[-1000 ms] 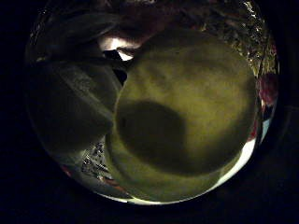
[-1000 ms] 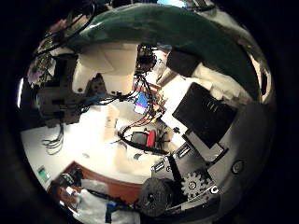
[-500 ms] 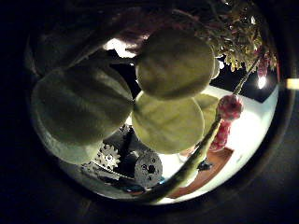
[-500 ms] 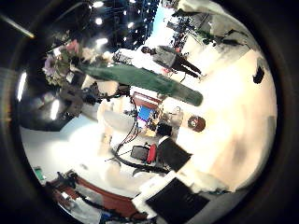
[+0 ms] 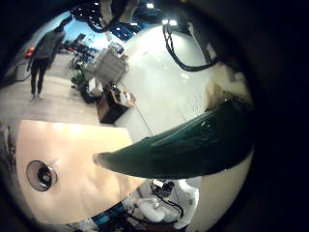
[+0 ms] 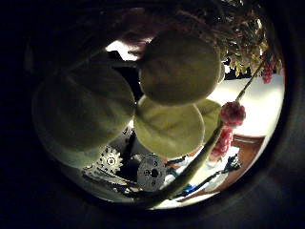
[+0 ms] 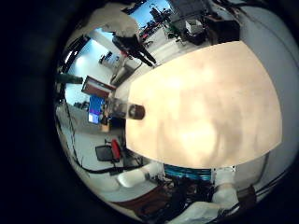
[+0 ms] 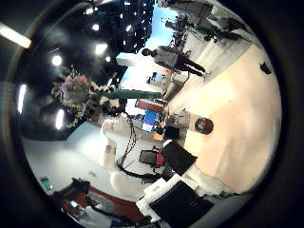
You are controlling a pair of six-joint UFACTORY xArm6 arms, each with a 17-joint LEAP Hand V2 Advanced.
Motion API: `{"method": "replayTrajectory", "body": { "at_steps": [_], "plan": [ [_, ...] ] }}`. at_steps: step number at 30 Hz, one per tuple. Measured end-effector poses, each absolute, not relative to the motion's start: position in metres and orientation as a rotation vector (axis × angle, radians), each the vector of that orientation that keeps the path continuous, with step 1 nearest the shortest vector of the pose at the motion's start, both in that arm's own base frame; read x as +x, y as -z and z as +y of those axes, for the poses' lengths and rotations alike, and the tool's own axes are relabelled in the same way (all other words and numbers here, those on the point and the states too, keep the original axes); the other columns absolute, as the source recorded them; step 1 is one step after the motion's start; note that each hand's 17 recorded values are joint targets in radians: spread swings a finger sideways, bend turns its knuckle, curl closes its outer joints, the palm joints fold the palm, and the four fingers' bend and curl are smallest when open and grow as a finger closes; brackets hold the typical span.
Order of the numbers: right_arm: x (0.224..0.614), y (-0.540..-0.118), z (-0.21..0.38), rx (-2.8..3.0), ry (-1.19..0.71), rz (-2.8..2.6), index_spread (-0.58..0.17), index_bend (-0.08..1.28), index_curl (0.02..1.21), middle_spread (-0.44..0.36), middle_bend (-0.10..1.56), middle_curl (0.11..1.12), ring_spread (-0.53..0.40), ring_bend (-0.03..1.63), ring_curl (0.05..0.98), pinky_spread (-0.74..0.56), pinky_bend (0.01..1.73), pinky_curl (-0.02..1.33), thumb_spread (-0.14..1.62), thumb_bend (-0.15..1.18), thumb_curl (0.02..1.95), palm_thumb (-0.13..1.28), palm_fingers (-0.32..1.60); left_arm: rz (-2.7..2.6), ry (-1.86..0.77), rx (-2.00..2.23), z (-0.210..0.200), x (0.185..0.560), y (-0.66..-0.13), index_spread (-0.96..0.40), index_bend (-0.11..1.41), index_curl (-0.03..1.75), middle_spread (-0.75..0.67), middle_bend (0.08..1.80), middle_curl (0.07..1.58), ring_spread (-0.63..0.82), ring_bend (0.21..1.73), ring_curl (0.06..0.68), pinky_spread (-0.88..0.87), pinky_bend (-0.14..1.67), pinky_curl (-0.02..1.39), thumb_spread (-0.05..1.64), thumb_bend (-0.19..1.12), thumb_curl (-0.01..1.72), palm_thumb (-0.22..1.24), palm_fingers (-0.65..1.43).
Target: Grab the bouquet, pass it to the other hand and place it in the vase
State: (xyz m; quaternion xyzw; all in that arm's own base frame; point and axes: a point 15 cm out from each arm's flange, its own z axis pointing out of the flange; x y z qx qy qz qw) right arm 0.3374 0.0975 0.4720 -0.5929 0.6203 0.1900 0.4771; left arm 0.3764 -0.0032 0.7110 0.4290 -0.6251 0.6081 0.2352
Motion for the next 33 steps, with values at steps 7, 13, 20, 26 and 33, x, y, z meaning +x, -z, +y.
{"method": "replayTrajectory", "body": {
  "at_steps": [7, 13, 20, 26, 33],
  "plan": [
    [0.34, -0.463, 0.098, -1.447, -0.49, 1.524, -0.32, 0.17, 0.36, 0.051, 0.43, 0.33, 0.157, 0.82, 0.259, 0.42, 0.85, 0.41, 0.97, -0.03, 0.49, 0.61, 0.1, -1.655, -1.712, 1.308, 0.065, 0.37, -0.694, -0.74, 0.61, 1.15, -0.51, 1.11, 0.97, -0.4, 1.48, 0.538, -0.47, 1.48, 0.56, 1.12, 0.07, 0.78, 0.96, 1.08],
    [0.34, -0.457, 0.098, -1.451, -0.507, 1.527, -0.32, 0.17, 0.34, 0.051, 0.4, 0.33, 0.163, 0.8, 0.241, 0.43, 0.83, 0.38, 0.97, -0.03, 0.48, 0.62, 0.13, -1.633, -1.664, 1.386, 0.099, 0.372, -0.661, -0.76, 0.57, 1.21, -0.52, 1.1, 0.98, -0.4, 1.48, 0.536, -0.47, 1.47, 0.56, 1.11, 0.05, 0.8, 0.96, 1.09],
    [0.338, -0.456, 0.1, -1.459, -0.516, 1.523, -0.317, 0.16, 0.32, 0.051, 0.38, 0.33, 0.165, 0.78, 0.228, 0.44, 0.81, 0.34, 0.96, -0.03, 0.48, 0.63, 0.15, -1.621, -1.595, 1.466, 0.125, 0.378, -0.623, -0.77, 0.53, 1.26, -0.52, 1.09, 0.99, -0.4, 1.48, 0.537, -0.48, 1.46, 0.57, 1.12, 0.03, 0.81, 0.97, 1.09],
    [0.334, -0.456, 0.103, -1.468, -0.527, 1.515, -0.319, 0.17, 0.31, 0.051, 0.36, 0.33, 0.167, 0.76, 0.217, 0.44, 0.8, 0.32, 0.97, -0.03, 0.48, 0.64, 0.16, -1.589, -1.549, 1.488, 0.137, 0.385, -0.591, -0.78, 0.51, 1.3, -0.53, 1.08, 1.0, -0.4, 1.47, 0.534, -0.48, 1.45, 0.57, 1.12, 0.02, 0.82, 0.98, 1.1],
    [0.331, -0.446, 0.104, -1.464, -0.547, 1.525, -0.317, 0.16, 0.31, 0.052, 0.36, 0.34, 0.168, 0.75, 0.207, 0.44, 0.79, 0.3, 0.97, -0.03, 0.49, 0.65, 0.18, -1.536, -1.544, 1.481, 0.134, 0.398, -0.569, -0.79, 0.49, 1.33, -0.53, 1.08, 1.01, -0.41, 1.47, 0.534, -0.48, 1.45, 0.58, 1.13, 0.0, 0.83, 0.99, 1.1]
  ]
}}
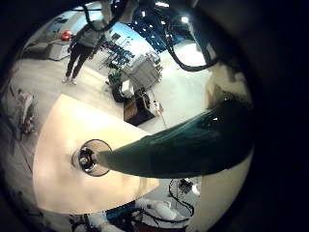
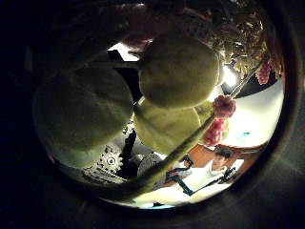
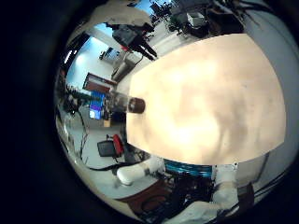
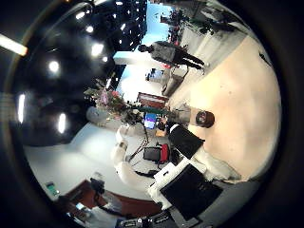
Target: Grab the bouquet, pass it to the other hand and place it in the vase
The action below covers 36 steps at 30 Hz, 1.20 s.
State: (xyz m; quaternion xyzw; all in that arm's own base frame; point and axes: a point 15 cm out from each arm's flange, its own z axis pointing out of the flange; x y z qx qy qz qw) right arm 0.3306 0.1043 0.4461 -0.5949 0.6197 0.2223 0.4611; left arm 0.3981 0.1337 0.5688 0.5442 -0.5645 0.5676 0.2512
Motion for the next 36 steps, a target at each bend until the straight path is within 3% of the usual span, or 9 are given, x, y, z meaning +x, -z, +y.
{"method": "replayTrajectory", "body": {
  "at_steps": [11, 24, 26, 27, 28, 29, 30, 32, 36],
  "plan": [
    [0.33, -0.444, 0.105, -1.474, -0.548, 1.529, -0.32, 0.17, 0.3, 0.044, 0.34, 0.34, 0.163, 0.73, 0.197, 0.43, 0.76, 0.27, 0.97, -0.03, 0.49, 0.66, 0.21, -1.528, -1.526, 1.511, 0.128, 0.421, -0.539, -0.79, 0.46, 1.38, -0.55, 1.06, 1.02, -0.41, 1.46, 0.535, -0.48, 1.44, 0.59, 1.14, -0.01, 0.83, 1.0, 1.09],
    [0.329, -0.443, 0.106, -1.481, -0.548, 1.522, -0.317, 0.18, 0.31, 0.04, 0.31, 0.34, 0.149, 0.71, 0.184, 0.44, 0.73, 0.23, 0.98, -0.03, 0.5, 0.67, 0.26, -1.433, -1.515, 1.453, 0.119, 0.425, -0.507, -0.77, 0.32, 1.4, -0.54, 1.01, 1.0, -0.43, 1.37, 0.5, -0.51, 1.36, 0.56, 1.04, -0.03, 0.73, 0.84, 1.05],
    [0.329, -0.443, 0.107, -1.484, -0.55, 1.52, -0.32, 0.18, 0.32, 0.039, 0.3, 0.34, 0.14, 0.71, 0.183, 0.44, 0.72, 0.22, 0.98, -0.03, 0.5, 0.67, 0.28, -1.429, -1.508, 1.444, 0.117, 0.425, -0.504, -0.76, 0.26, 1.37, -0.54, 0.98, 0.97, -0.45, 1.28, 0.481, -0.53, 1.3, 0.55, 1.03, -0.03, 0.71, 0.82, 0.86],
    [0.329, -0.443, 0.107, -1.484, -0.55, 1.52, -0.315, 0.18, 0.32, 0.039, 0.3, 0.34, 0.139, 0.72, 0.183, 0.44, 0.71, 0.22, 0.98, -0.03, 0.5, 0.67, 0.29, -1.431, -1.505, 1.441, 0.116, 0.424, -0.501, -0.73, 0.19, 1.35, -0.52, 0.92, 0.96, -0.44, 1.23, 0.486, -0.54, 1.27, 0.56, 1.03, -0.04, 0.7, 0.8, 0.61],
    [0.328, -0.444, 0.108, -1.485, -0.548, 1.518, -0.314, 0.18, 0.32, 0.039, 0.3, 0.34, 0.136, 0.72, 0.183, 0.44, 0.7, 0.22, 0.98, -0.03, 0.5, 0.67, 0.3, -1.438, -1.504, 1.437, 0.115, 0.424, -0.499, -0.68, 0.13, 1.3, -0.44, 0.76, 0.95, -0.38, 1.22, 0.52, -0.5, 1.26, 0.59, 1.02, -0.04, 0.69, 0.78, 0.23],
    [0.329, -0.443, 0.108, -1.485, -0.55, 1.518, -0.314, 0.18, 0.32, 0.039, 0.3, 0.34, 0.129, 0.72, 0.183, 0.44, 0.7, 0.21, 0.98, -0.03, 0.5, 0.67, 0.31, -1.452, -1.496, 1.436, 0.115, 0.422, -0.495, -0.62, 0.12, 1.25, -0.32, 0.58, 0.89, -0.25, 1.13, 0.485, -0.31, 1.04, 0.54, 1.01, -0.06, 0.67, 0.74, -0.23],
    [0.328, -0.443, 0.108, -1.488, -0.552, 1.516, -0.315, 0.18, 0.32, 0.039, 0.31, 0.34, 0.125, 0.72, 0.182, 0.44, 0.69, 0.21, 0.98, -0.03, 0.5, 0.67, 0.31, -1.47, -1.486, 1.437, 0.115, 0.421, -0.492, -0.56, 0.08, 1.19, -0.2, 0.47, 0.83, -0.11, 1.05, 0.434, -0.14, 0.94, 0.5, 0.99, -0.07, 0.65, 0.68, -0.35],
    [0.328, -0.443, 0.108, -1.491, -0.549, 1.512, -0.311, 0.18, 0.33, 0.031, 0.31, 0.34, 0.114, 0.73, 0.183, 0.44, 0.68, 0.2, 0.98, -0.03, 0.5, 0.67, 0.34, -1.512, -1.442, 1.447, 0.116, 0.417, -0.48, -0.44, 0.01, 1.09, 0.04, 0.33, 0.71, 0.14, 0.91, 0.335, 0.14, 0.79, 0.39, 0.97, -0.11, 0.58, 0.49, -0.48],
    [0.325, -0.444, 0.11, -1.504, -0.556, 1.499, -0.31, 0.19, 0.33, 0.027, 0.3, 0.34, 0.103, 0.73, 0.179, 0.44, 0.67, 0.19, 0.98, -0.03, 0.5, 0.67, 0.35, -1.567, -1.325, 1.46, 0.122, 0.412, -0.452, -0.21, -0.02, 0.87, 0.36, 0.2, 0.57, 0.41, 0.77, 0.248, 0.47, 0.64, 0.29, 0.88, -0.1, 0.46, 0.21, -0.43]
  ]
}}
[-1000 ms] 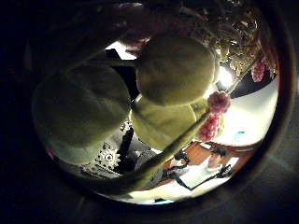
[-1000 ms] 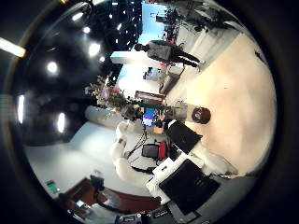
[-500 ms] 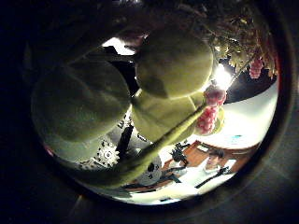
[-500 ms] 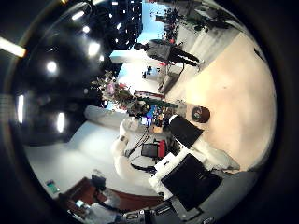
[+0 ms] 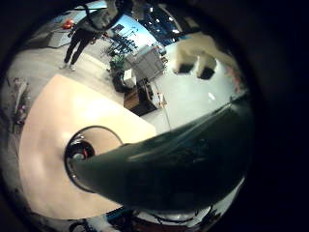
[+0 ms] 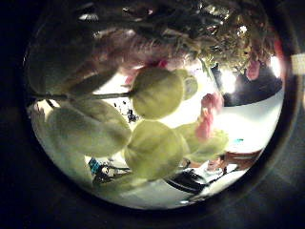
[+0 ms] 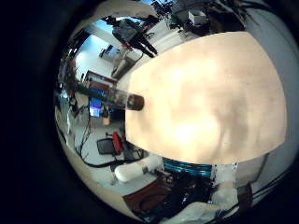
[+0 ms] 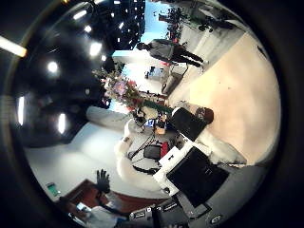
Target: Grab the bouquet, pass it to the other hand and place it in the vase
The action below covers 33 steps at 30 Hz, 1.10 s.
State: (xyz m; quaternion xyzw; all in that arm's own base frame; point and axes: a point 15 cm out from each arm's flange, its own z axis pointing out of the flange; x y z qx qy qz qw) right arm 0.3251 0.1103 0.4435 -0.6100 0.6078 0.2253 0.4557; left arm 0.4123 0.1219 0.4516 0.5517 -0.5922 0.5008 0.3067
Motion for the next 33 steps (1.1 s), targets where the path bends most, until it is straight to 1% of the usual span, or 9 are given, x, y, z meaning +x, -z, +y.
{"method": "replayTrajectory", "body": {
  "at_steps": [3, 6, 13, 16, 20, 23, 28, 31, 33],
  "plan": [
    [0.325, -0.443, 0.111, -1.508, -0.555, 1.494, -0.308, 0.2, 0.34, 0.019, 0.3, 0.34, 0.096, 0.72, 0.173, 0.45, 0.66, 0.18, 0.98, -0.03, 0.5, 0.67, 0.37, -1.494, -1.361, 1.374, 0.126, 0.411, -0.446, -0.08, 0.0, 0.72, 0.48, 0.16, 0.5, 0.53, 0.7, 0.213, 0.6, 0.57, 0.25, 0.84, -0.07, 0.42, 0.13, -0.39],
    [0.323, -0.443, 0.112, -1.514, -0.56, 1.489, -0.31, 0.2, 0.35, 0.016, 0.29, 0.34, 0.089, 0.72, 0.168, 0.45, 0.64, 0.17, 0.98, -0.02, 0.5, 0.67, 0.39, -1.427, -1.419, 1.381, 0.15, 0.406, -0.443, 0.0, 0.02, 0.59, 0.54, 0.15, 0.45, 0.59, 0.64, 0.191, 0.68, 0.52, 0.22, 0.82, -0.05, 0.4, 0.11, -0.35],
    [0.32, -0.443, 0.115, -1.531, -0.575, 1.469, -0.314, 0.19, 0.36, 0.002, 0.28, 0.34, 0.071, 0.7, 0.157, 0.45, 0.62, 0.15, 0.98, -0.03, 0.5, 0.68, 0.42, -1.435, -1.338, 1.493, 0.178, 0.38, -0.428, 0.06, 0.08, 0.38, 0.59, 0.15, 0.35, 0.66, 0.55, 0.163, 0.75, 0.43, 0.17, 0.81, -0.04, 0.36, 0.09, -0.25],
    [0.319, -0.442, 0.116, -1.545, -0.571, 1.454, -0.313, 0.2, 0.37, 0.0, 0.27, 0.34, 0.067, 0.7, 0.152, 0.46, 0.62, 0.14, 0.98, -0.03, 0.5, 0.68, 0.43, -1.487, -1.164, 1.579, 0.188, 0.359, -0.406, 0.06, 0.13, 0.35, 0.58, 0.15, 0.32, 0.67, 0.52, 0.157, 0.77, 0.38, 0.15, 0.8, -0.04, 0.36, 0.08, -0.18],
    [0.318, -0.442, 0.118, -1.562, -0.567, 1.429, -0.314, 0.2, 0.38, -0.002, 0.26, 0.34, 0.062, 0.68, 0.145, 0.46, 0.61, 0.13, 0.98, -0.03, 0.5, 0.68, 0.45, -1.576, -0.775, 1.728, 0.211, 0.309, -0.373, 0.06, 0.17, 0.34, 0.58, 0.15, 0.28, 0.68, 0.48, 0.15, 0.77, 0.33, 0.13, 0.8, -0.04, 0.35, 0.06, -0.13],
    [0.316, -0.44, 0.121, -1.589, -0.572, 1.392, -0.318, 0.2, 0.39, -0.003, 0.26, 0.34, 0.061, 0.68, 0.141, 0.46, 0.6, 0.12, 0.98, -0.03, 0.5, 0.68, 0.46, -1.618, -0.542, 1.838, 0.224, 0.277, -0.37, 0.06, 0.17, 0.33, 0.58, 0.15, 0.26, 0.7, 0.46, 0.147, 0.79, 0.31, 0.13, 0.8, -0.04, 0.34, 0.05, -0.11],
    [0.311, -0.432, 0.123, -1.635, -0.569, 1.346, -0.322, 0.2, 0.4, -0.003, 0.25, 0.34, 0.06, 0.66, 0.133, 0.47, 0.6, 0.11, 0.98, -0.03, 0.5, 0.68, 0.48, -1.574, -0.371, 2.031, 0.23, 0.257, -0.366, 0.08, 0.17, 0.32, 0.58, 0.15, 0.23, 0.71, 0.44, 0.148, 0.8, 0.29, 0.12, 0.8, -0.04, 0.34, 0.04, -0.1],
    [0.303, -0.405, 0.126, -1.615, -0.635, 1.368, -0.324, 0.2, 0.4, -0.003, 0.24, 0.34, 0.059, 0.65, 0.131, 0.47, 0.6, 0.1, 0.98, -0.03, 0.5, 0.68, 0.49, -1.555, -0.258, 2.098, 0.238, 0.239, -0.363, 0.08, 0.16, 0.32, 0.58, 0.15, 0.21, 0.71, 0.43, 0.151, 0.81, 0.29, 0.12, 0.8, -0.04, 0.34, 0.04, -0.1],
    [0.301, -0.401, 0.125, -1.614, -0.638, 1.368, -0.322, 0.2, 0.41, -0.003, 0.24, 0.34, 0.059, 0.64, 0.127, 0.47, 0.6, 0.1, 0.98, -0.02, 0.5, 0.69, 0.5, -1.549, -0.207, 2.12, 0.238, 0.227, -0.362, 0.08, 0.16, 0.31, 0.58, 0.15, 0.2, 0.72, 0.42, 0.153, 0.81, 0.28, 0.12, 0.8, -0.04, 0.33, 0.03, -0.1]
  ]
}}
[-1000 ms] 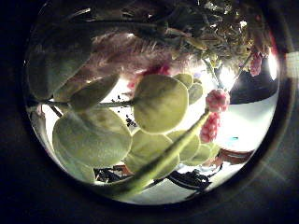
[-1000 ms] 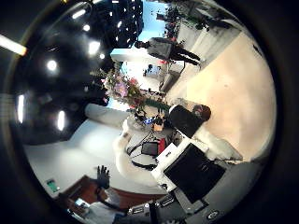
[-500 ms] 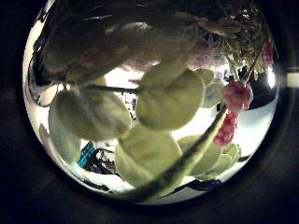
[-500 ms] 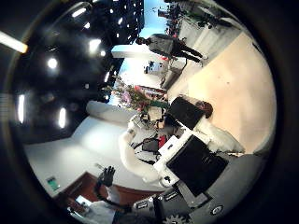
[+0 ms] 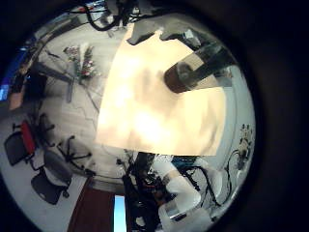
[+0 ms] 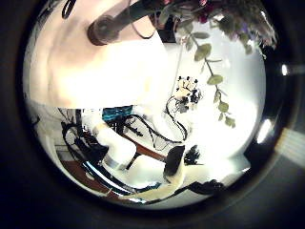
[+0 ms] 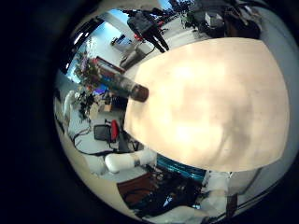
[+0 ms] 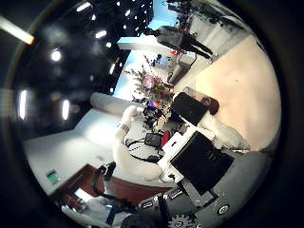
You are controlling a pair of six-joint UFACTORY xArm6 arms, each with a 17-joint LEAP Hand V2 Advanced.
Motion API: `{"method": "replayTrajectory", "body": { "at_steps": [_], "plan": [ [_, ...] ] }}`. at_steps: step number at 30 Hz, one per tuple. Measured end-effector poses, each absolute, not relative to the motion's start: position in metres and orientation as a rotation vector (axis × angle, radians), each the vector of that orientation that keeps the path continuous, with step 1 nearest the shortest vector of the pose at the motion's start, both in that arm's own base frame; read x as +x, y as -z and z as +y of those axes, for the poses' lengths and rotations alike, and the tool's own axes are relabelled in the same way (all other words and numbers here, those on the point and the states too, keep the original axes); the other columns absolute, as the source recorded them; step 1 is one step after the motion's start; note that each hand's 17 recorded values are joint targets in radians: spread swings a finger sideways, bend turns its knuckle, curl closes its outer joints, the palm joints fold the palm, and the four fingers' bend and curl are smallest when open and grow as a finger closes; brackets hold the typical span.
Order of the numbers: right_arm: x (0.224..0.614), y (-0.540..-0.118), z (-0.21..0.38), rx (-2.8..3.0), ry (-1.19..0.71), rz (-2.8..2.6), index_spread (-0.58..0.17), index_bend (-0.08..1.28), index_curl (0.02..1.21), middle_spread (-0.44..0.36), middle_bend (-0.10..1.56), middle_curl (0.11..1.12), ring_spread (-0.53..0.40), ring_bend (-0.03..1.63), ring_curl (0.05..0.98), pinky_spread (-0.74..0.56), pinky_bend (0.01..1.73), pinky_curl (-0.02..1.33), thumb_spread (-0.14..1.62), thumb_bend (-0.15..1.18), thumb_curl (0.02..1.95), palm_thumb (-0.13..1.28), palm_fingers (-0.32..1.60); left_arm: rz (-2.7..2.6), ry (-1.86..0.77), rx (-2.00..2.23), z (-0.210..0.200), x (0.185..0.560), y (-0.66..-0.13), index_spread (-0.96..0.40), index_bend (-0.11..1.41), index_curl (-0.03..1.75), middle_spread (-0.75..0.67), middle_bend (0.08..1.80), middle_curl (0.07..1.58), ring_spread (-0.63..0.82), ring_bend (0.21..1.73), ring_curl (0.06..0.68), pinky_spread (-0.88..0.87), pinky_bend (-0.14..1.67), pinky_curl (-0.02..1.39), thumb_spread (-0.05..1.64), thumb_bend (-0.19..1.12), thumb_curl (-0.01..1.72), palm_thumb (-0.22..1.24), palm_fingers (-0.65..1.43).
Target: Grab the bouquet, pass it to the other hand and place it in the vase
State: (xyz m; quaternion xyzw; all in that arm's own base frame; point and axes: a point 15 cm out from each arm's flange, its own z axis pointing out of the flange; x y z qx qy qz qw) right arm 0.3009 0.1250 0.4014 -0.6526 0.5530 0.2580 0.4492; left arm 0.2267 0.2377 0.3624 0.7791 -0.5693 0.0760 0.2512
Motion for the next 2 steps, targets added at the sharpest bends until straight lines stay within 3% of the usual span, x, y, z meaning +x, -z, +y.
{"method": "replayTrajectory", "body": {
  "at_steps": [2],
  "plan": [
    [0.2993, -0.4033, 0.1253, -1.621, -0.639, 1.361, -0.323, 0.2, 0.41, -0.008, 0.24, 0.34, 0.06, 0.64, 0.124, 0.47, 0.59, 0.09, 0.98, -0.02, 0.5, 0.69, 0.51, -1.536, -0.192, 2.12, 0.2331, 0.218, -0.3592, 0.09, 0.16, 0.31, 0.58, 0.16, 0.2, 0.72, 0.42, 0.155, 0.81, 0.28, 0.13, 0.8, -0.04, 0.33, 0.03, -0.1]
  ]
}}
